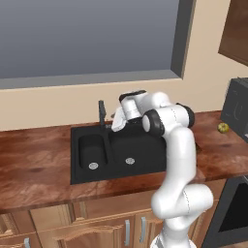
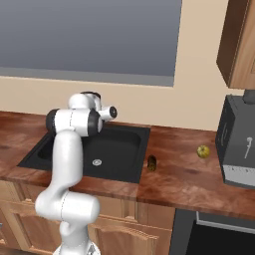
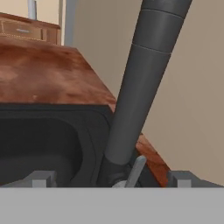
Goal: Turn on the sink faucet. Then move the sweet potato from the counter to the sink. Turn off the sink. Move the vegetable from the sink to the pot next to the stove. Finally move the pot to the rear left burner.
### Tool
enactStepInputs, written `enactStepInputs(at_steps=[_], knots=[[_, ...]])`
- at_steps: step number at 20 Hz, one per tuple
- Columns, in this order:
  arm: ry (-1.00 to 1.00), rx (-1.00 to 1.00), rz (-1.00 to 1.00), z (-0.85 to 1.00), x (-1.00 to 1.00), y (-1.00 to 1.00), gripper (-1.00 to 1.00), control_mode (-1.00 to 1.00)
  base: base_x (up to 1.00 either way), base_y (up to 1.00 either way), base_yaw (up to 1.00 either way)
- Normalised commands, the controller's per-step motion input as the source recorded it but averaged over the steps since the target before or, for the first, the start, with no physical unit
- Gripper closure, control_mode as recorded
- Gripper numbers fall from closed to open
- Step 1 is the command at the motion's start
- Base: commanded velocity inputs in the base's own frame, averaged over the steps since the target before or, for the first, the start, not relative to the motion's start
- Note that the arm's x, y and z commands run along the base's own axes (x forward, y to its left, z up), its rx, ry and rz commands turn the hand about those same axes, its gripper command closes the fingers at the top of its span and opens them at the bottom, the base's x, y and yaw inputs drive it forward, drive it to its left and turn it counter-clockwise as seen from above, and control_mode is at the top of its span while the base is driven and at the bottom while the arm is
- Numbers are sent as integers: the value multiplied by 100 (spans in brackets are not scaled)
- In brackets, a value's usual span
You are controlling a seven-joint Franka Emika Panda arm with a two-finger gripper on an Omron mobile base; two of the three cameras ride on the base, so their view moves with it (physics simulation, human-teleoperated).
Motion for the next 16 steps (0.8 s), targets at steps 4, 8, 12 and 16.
enactStepInputs(at_steps=[4, 8, 12, 16], knots=[[0, 0, 2, -12, 13, 5, -100, -100, 0, 0, 0], [0, 0, 2, -12, 12, 7, -100, -100, 0, 0, 0], [0, 0, 3, -8, 8, 12, -100, -100, 0, 0, 0], [0, 0, 3, -5, 6, 11, -100, -100, 0, 0, 0]])
